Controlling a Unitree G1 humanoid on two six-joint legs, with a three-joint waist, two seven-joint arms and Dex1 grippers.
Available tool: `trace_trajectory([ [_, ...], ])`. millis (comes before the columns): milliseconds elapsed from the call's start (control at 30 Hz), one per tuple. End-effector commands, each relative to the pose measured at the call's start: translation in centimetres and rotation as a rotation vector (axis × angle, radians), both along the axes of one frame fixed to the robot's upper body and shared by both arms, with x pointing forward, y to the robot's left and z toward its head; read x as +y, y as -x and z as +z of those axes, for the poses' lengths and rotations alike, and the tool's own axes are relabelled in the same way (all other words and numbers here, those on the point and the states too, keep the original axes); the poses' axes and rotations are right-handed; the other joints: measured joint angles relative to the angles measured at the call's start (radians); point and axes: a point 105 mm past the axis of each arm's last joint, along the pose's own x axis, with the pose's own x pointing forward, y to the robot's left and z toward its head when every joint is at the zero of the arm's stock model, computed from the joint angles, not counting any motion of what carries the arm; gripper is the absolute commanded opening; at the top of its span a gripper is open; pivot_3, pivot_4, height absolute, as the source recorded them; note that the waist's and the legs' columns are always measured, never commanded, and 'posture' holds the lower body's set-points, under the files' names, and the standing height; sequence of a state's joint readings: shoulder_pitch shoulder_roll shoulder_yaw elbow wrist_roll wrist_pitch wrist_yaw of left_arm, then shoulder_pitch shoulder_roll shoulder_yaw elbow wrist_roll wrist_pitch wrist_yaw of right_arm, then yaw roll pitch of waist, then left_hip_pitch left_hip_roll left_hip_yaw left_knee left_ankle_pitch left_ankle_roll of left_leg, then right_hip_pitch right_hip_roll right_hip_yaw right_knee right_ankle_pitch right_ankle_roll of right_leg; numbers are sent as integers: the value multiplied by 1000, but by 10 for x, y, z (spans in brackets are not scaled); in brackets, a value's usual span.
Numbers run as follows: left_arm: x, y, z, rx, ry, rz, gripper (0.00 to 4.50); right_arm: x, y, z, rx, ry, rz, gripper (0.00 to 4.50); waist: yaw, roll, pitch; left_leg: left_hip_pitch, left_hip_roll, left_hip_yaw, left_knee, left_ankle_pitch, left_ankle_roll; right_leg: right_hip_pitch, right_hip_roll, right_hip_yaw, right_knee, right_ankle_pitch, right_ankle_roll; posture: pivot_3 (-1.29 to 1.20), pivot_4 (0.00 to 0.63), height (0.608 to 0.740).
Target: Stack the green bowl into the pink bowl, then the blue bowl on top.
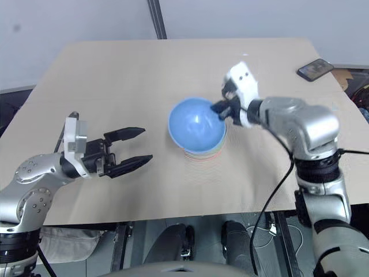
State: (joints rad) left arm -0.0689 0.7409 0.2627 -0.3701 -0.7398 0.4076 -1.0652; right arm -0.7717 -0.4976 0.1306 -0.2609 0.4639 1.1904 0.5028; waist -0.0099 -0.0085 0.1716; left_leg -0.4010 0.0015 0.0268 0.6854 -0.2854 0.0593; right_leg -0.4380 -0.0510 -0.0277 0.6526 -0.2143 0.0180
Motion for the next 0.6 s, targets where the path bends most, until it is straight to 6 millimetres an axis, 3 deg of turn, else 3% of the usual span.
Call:
trace_trajectory([
  [33,-1,2,7,-48,-4,-1,4500,-12,-9,10,-116,52,-50,22,-1,0,0,0,0,0,0,0,0,0,0,0,0,0,0,0,150,740],
  [67,0,2,8,-52,-7,0,4500,-17,-10,11,-132,70,-53,22,-1,0,0,0,0,0,0,0,-1,0,0,0,0,0,0,0,150,740],
  [100,1,2,8,-54,-10,0,4500,-20,-10,12,-142,82,-48,739,-1,0,0,0,0,0,0,0,-1,0,0,0,0,0,0,0,150,740],
  [233,2,0,9,-69,-18,11,4500,-29,-8,22,-190,93,-40,2493,-2,0,0,0,0,0,0,0,0,0,1,0,0,0,0,0,150,740],
  [367,3,-3,8,-96,-30,50,4500,-27,3,48,-267,-55,18,4330,-2,0,0,1,1,0,0,0,0,0,2,0,0,0,0,0,150,740],
  [467,1,-5,8,-98,-13,67,4500,-42,19,67,-365,-160,83,4330,2,0,0,0,1,0,0,0,0,0,2,0,0,0,0,0,150,740],
  [600,-1,-5,11,-92,-4,75,4500,-74,32,51,-387,-121,80,4428,20,-1,0,1,0,-2,0,0,0,5,2,-2,-7,0,1,0,150,740],
])
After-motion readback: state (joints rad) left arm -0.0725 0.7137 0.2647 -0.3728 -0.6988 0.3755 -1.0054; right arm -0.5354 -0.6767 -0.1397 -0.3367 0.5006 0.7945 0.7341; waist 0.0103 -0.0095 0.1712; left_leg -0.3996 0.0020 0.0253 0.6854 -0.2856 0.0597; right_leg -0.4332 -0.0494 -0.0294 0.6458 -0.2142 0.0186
